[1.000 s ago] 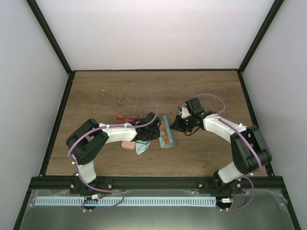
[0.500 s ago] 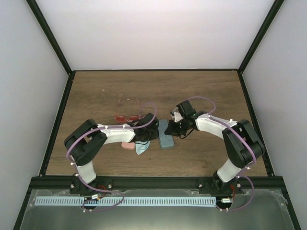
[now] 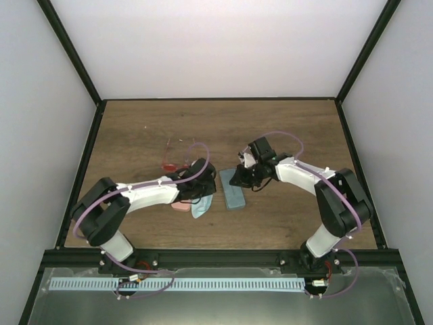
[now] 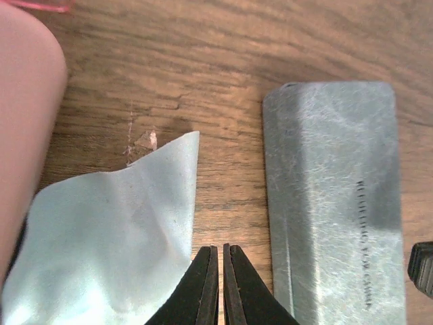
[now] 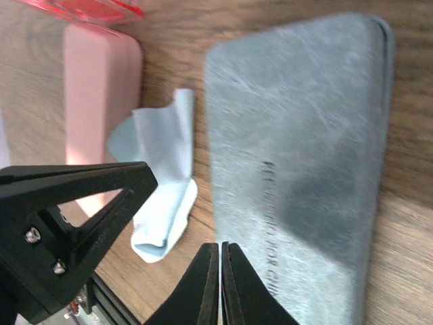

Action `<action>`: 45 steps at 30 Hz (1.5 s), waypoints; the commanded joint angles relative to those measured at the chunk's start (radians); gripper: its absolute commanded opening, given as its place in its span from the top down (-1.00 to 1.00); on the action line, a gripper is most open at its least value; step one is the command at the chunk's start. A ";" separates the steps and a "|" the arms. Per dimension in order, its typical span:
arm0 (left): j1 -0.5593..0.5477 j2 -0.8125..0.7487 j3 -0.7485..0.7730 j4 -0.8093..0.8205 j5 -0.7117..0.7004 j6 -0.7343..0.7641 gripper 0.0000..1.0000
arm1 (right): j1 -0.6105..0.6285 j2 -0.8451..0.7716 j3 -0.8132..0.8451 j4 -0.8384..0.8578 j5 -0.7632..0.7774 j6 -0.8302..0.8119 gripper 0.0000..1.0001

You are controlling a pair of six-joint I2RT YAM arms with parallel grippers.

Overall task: Organize the sunglasses
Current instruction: Close the sunglasses case at the center of the board, then adjust the sunglasses case at the center of the board.

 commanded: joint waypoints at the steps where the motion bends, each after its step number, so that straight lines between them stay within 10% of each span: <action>1: 0.004 -0.071 0.022 -0.054 -0.058 0.011 0.90 | 0.006 -0.026 0.063 0.005 -0.042 -0.005 0.94; 5: 0.010 -0.140 0.046 -0.099 -0.102 0.012 0.90 | 0.006 -0.054 0.082 -0.037 0.081 -0.032 0.81; 11: 0.082 -0.242 0.063 -0.154 -0.119 0.022 0.81 | 0.006 -0.040 0.171 -0.141 0.222 -0.094 -0.48; 16: 0.219 -0.296 0.041 -0.202 -0.066 0.061 0.74 | 0.036 0.072 0.266 -0.246 0.277 -0.132 -0.97; 29: 0.332 -0.341 0.039 -0.325 -0.041 0.153 0.72 | 0.176 0.296 0.414 -0.391 0.510 -0.126 -0.91; 35: 0.340 -0.296 0.055 -0.339 -0.014 0.200 0.71 | 0.174 0.322 0.387 -0.404 0.596 -0.113 -0.12; 45: 0.340 -0.200 0.082 -0.279 0.064 0.264 0.64 | 0.033 0.185 0.280 -0.393 0.640 -0.142 -0.10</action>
